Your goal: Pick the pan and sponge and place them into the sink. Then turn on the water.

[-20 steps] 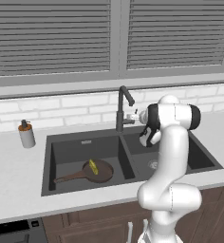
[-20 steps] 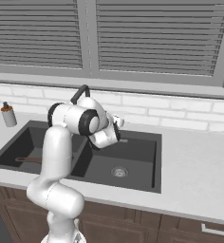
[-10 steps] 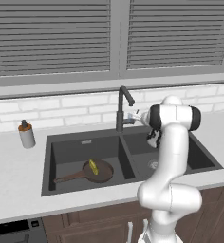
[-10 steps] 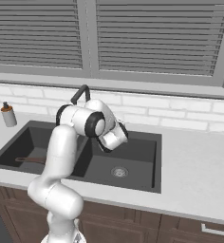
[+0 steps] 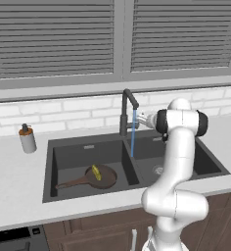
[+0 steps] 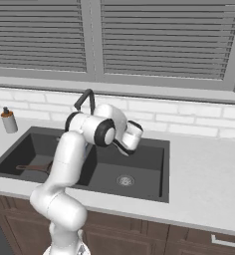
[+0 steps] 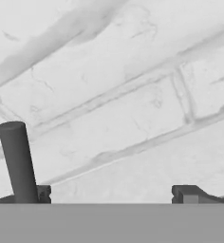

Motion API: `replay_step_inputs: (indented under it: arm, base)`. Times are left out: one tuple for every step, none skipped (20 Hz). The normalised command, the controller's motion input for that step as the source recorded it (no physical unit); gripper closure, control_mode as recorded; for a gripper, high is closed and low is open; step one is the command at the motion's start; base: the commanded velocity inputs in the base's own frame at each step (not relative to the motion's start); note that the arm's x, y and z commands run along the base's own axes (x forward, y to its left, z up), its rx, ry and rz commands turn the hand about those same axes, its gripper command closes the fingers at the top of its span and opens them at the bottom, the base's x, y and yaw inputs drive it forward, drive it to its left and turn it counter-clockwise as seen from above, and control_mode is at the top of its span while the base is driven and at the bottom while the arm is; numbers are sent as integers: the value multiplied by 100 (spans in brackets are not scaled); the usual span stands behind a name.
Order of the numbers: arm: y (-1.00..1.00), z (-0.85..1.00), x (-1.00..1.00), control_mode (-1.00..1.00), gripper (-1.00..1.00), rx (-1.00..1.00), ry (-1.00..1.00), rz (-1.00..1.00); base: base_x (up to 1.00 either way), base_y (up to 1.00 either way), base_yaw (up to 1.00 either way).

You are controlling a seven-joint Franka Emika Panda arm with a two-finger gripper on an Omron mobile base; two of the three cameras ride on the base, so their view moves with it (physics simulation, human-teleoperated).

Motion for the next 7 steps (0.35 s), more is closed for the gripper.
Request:
replay_step_inputs:
  arm:
    - [-100,-31,0,-100,-100,21,-8,13]
    - [-100,-29,0,-100,-100,19,-9,12]
    - [-100,-28,0,-100,-100,17,-10,13]
    - [-100,-26,0,-100,-100,14,-13,12]
    - [-100,-25,0,-100,-100,13,-13,11]
    - [-100,-23,-2,-100,-100,11,-14,11]
    - [-97,-19,-6,-100,-100,9,-12,8]
  base:
    - [0,0,0]
    - [0,0,0]
    - [0,0,0]
    - [0,0,0]
    - [0,0,0]
    - [0,0,0]
    - [0,0,0]
